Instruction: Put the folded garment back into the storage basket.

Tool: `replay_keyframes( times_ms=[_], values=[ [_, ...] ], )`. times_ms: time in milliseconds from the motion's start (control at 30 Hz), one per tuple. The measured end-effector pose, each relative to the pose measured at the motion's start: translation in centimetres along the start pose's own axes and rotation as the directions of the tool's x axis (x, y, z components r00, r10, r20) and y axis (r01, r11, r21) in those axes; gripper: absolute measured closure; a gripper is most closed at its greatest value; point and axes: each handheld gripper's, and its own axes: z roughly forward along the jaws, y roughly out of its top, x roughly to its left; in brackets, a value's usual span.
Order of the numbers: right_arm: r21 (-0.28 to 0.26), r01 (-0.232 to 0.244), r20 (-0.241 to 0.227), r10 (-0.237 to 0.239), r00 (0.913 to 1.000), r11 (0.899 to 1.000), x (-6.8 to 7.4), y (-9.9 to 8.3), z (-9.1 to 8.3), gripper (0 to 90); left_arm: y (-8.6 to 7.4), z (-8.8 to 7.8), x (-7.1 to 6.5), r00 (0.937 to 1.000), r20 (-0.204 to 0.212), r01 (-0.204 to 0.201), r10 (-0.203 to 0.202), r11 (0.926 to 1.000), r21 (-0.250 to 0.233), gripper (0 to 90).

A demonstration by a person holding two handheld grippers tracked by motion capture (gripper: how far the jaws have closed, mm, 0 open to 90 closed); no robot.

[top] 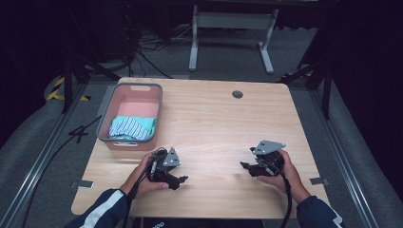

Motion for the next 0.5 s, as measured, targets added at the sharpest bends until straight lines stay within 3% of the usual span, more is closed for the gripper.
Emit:
replay_keyframes(
  times_ms=[233, 500],
  values=[
    [-0.002, -0.046, -0.002, 0.046, 0.9989, 0.999, -0.6, -2.8, -0.1, 31.4, -1.1, 0.6, -0.4, 0.9996, 0.027, 0.006, -0.007, 0.9993, 0.038, 19.9],
    [-0.011, -0.128, -0.015, 0.128, 0.9917, 0.992, -1.3, -5.6, -1.3, 26.5, -2.3, 0.8, 0.2, 0.996, 0.058, 0.068, -0.068, 0.9976, -0.006, 15.5]
  ],
)
